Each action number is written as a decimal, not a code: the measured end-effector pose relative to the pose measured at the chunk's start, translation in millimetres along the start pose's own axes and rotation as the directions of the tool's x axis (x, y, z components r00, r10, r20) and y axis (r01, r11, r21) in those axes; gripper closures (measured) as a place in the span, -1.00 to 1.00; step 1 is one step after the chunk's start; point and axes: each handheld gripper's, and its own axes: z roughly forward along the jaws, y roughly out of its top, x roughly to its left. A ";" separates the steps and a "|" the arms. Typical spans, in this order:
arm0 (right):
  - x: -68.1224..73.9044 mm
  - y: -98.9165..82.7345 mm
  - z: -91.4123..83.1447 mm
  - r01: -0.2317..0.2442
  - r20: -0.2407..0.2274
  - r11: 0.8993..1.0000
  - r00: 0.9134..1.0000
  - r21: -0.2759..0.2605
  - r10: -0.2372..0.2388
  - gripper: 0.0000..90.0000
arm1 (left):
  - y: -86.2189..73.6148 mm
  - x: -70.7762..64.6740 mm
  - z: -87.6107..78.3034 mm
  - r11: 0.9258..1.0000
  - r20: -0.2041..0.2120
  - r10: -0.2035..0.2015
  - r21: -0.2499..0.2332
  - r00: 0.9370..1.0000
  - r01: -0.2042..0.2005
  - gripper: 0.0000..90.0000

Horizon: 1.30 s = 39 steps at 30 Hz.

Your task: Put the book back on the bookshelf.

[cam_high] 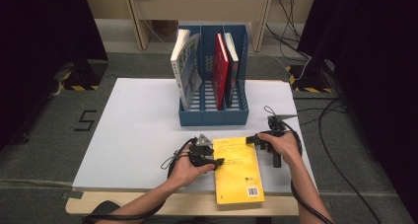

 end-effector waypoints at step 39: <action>-0.5 -0.2 -14.6 -0.030 -0.123 1.000 0.992 -0.005 0.030 0.58 | -5.5 3.8 -3.0 0.998 0.019 -0.035 -0.052 0.999 0.036 -0.09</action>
